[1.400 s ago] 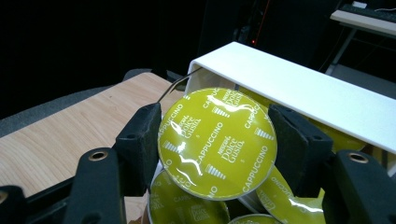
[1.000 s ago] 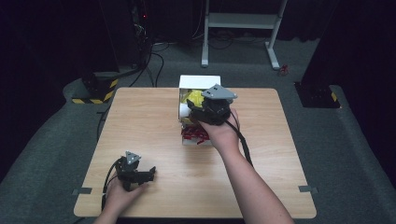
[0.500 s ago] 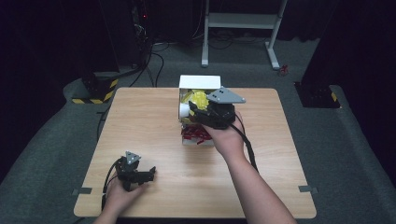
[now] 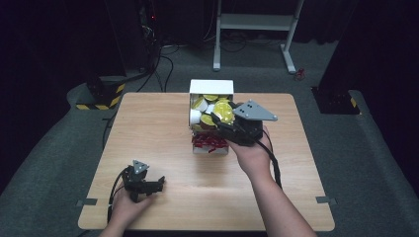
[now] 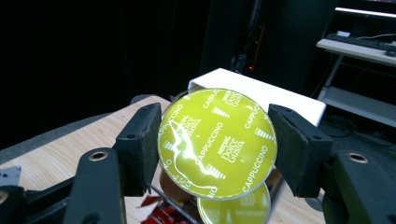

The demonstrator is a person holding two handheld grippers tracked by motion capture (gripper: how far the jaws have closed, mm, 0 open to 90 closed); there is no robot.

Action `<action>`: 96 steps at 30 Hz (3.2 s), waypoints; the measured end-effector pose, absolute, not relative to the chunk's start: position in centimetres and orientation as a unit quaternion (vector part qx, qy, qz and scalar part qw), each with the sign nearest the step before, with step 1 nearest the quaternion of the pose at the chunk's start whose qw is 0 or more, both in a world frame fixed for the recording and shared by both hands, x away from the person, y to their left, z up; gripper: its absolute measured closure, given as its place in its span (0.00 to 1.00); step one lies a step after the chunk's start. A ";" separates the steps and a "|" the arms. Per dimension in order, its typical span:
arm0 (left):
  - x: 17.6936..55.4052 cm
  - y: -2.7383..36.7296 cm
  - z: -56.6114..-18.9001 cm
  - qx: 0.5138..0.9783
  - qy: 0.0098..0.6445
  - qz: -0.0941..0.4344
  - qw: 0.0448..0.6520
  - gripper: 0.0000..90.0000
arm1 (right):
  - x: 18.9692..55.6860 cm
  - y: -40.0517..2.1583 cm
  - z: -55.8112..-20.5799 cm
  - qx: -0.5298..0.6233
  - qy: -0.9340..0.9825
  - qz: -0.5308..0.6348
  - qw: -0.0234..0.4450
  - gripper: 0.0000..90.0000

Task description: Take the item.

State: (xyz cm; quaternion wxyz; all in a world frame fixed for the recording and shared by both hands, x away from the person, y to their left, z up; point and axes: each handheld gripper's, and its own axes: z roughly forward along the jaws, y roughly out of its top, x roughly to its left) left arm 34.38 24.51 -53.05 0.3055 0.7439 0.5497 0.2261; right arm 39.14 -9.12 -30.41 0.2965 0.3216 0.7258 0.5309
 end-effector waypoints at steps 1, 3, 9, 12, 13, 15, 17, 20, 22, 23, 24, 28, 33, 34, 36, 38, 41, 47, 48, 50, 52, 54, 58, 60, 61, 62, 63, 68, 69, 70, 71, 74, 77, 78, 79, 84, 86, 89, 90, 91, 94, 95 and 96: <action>34.4 24.5 -53.0 0.744 0.550 0.226 0.305 0.00 | 38.7 -9.6 -30.5 0.322 0.726 0.531 0.297 0.42; 34.4 24.5 -53.0 0.744 0.550 0.226 0.305 0.00 | 38.4 -10.0 -30.7 0.322 0.724 0.533 0.297 0.42; 34.4 24.5 -53.0 0.744 0.550 0.226 0.305 0.00 | 37.4 -11.2 -31.3 0.326 0.723 0.530 0.302 0.42; 34.4 24.5 -53.0 0.744 0.549 0.226 0.305 0.00 | 37.1 -11.6 -31.5 0.327 0.723 0.528 0.303 0.43; 34.4 24.5 -53.0 0.744 0.550 0.226 0.305 0.00 | 37.0 -11.8 -31.6 0.326 0.723 0.526 0.306 0.42; 34.4 24.5 -53.0 0.744 0.550 0.226 0.305 0.00 | 36.6 -12.3 -32.0 0.329 0.722 0.525 0.307 0.43; 34.4 24.5 -53.0 0.744 0.550 0.226 0.305 0.00 | 36.3 -12.7 -32.3 0.331 0.723 0.522 0.308 0.43; 34.4 24.5 -53.0 0.744 0.550 0.226 0.306 0.00 | 36.1 -13.3 -32.8 0.335 0.724 0.518 0.309 0.43; 34.4 24.5 -53.0 0.744 0.550 0.226 0.305 0.00 | 35.8 -13.9 -33.3 0.341 0.724 0.513 0.310 0.42; 34.4 24.5 -53.0 0.744 0.550 0.226 0.305 0.00 | 35.8 -14.1 -33.6 0.344 0.724 0.510 0.312 0.43; 34.4 24.5 -53.0 0.744 0.550 0.226 0.305 0.00 | 35.8 -14.1 -33.6 0.344 0.724 0.510 0.312 0.43; 34.4 24.5 -53.0 0.744 0.549 0.226 0.305 0.00 | 35.7 -14.9 -34.3 0.352 0.724 0.505 0.312 0.43; 34.4 24.5 -53.0 0.744 0.550 0.226 0.306 0.00 | 35.7 -15.6 -35.5 0.359 0.728 0.492 0.315 0.43; 34.4 24.5 -53.0 0.744 0.549 0.226 0.305 0.00 | 35.7 -15.7 -35.7 0.361 0.728 0.491 0.315 0.43; 34.4 24.5 -53.0 0.744 0.550 0.226 0.306 0.00 | 35.8 -16.1 -36.4 0.365 0.730 0.483 0.316 0.43; 34.4 24.5 -53.0 0.744 0.550 0.226 0.306 0.00 | 35.8 -16.2 -36.7 0.367 0.730 0.481 0.317 0.43; 34.4 24.5 -53.0 0.744 0.550 0.226 0.306 0.00 | 35.9 -16.6 -37.3 0.371 0.733 0.472 0.319 0.43; 34.4 24.5 -53.0 0.745 0.548 0.227 0.304 0.00 | 36.7 -18.4 -38.6 0.387 0.734 0.452 0.327 0.43; 34.4 24.5 -53.0 0.745 0.548 0.227 0.304 0.00 | 36.7 -18.4 -38.6 0.387 0.734 0.452 0.327 0.43; 34.4 24.5 -53.0 0.745 0.548 0.227 0.304 0.00 | 37.1 -18.9 -39.1 0.397 0.733 0.448 0.323 0.43; 34.4 24.5 -53.0 0.745 0.548 0.227 0.304 0.00 | 37.7 -19.4 -39.9 0.402 0.733 0.442 0.324 0.43; 34.4 24.5 -53.0 0.745 0.548 0.227 0.304 0.00 | 38.0 -19.6 -40.2 0.407 0.732 0.442 0.321 0.43; 34.4 24.5 -53.0 0.744 0.550 0.226 0.306 0.00 | 39.8 -20.0 -41.0 0.425 0.731 0.434 0.312 0.43; 34.4 24.5 -53.0 0.744 0.550 0.226 0.306 0.00 | 40.3 -20.1 -41.2 0.431 0.731 0.432 0.306 0.43; 34.4 24.5 -53.0 0.744 0.550 0.226 0.305 0.00 | 40.7 -20.2 -41.5 0.434 0.730 0.432 0.305 0.43; 34.4 24.5 -53.0 0.744 0.550 0.226 0.306 0.00 | 41.5 -20.4 -42.0 0.442 0.727 0.428 0.304 0.43; 34.4 24.5 -53.0 0.744 0.550 0.226 0.306 0.00 | 41.8 -20.4 -42.2 0.447 0.726 0.427 0.303 0.43; 34.4 24.5 -53.0 0.745 0.549 0.226 0.305 0.00 | 43.5 -20.7 -43.4 0.466 0.721 0.412 0.306 0.43; 34.4 24.5 -53.0 0.744 0.549 0.226 0.305 0.00 | 43.9 -20.8 -43.6 0.470 0.720 0.408 0.307 0.43; 34.4 24.5 -53.0 0.744 0.549 0.226 0.305 0.00 | 43.9 -20.8 -43.6 0.470 0.720 0.408 0.307 0.43; 34.4 24.5 -53.0 0.744 0.550 0.226 0.305 0.00 | 44.2 -20.7 -43.8 0.478 0.716 0.408 0.304 0.43; 34.3 24.5 -53.1 0.743 0.551 0.226 0.307 0.01 | 45.0 -20.7 -44.3 0.487 0.713 0.402 0.306 0.43; 34.3 24.5 -53.1 0.743 0.550 0.227 0.307 0.01 | 45.8 -20.5 -44.7 0.495 0.709 0.401 0.303 0.43; 34.3 24.5 -53.1 0.743 0.550 0.227 0.307 0.01 | 45.9 -20.5 -44.8 0.494 0.710 0.400 0.305 0.43; 34.3 24.5 -53.0 0.744 0.549 0.227 0.306 0.01 | 46.1 -20.5 -44.9 0.494 0.710 0.399 0.305 0.43; 34.3 24.5 -53.1 0.743 0.550 0.227 0.307 0.01 | 47.2 -20.4 -45.3 0.496 0.711 0.394 0.305 0.43; 34.3 24.5 -53.1 0.743 0.550 0.227 0.307 0.01 | 47.6 -20.4 -45.5 0.497 0.711 0.394 0.304 0.43; 34.3 24.5 -53.0 0.744 0.549 0.227 0.306 0.01 | 48.2 -20.2 -46.1 0.500 0.713 0.390 0.299 0.43; 34.3 24.5 -53.0 0.744 0.549 0.227 0.306 0.01 | 48.2 -20.2 -46.1 0.500 0.713 0.390 0.299 0.43; 34.3 24.5 -53.0 0.744 0.549 0.227 0.306 0.01 | 48.5 -20.1 -46.5 0.506 0.714 0.385 0.294 0.43; 34.3 24.5 -53.0 0.744 0.549 0.227 0.306 0.01 | 48.7 -20.0 -47.1 0.508 0.717 0.377 0.291 0.43; 34.3 24.5 -53.1 0.742 0.551 0.226 0.308 0.01 | 48.9 -20.0 -47.5 0.514 0.720 0.370 0.284 0.43; 34.3 24.5 -53.1 0.742 0.551 0.226 0.308 0.01 | 48.9 -20.0 -47.7 0.513 0.721 0.369 0.284 0.43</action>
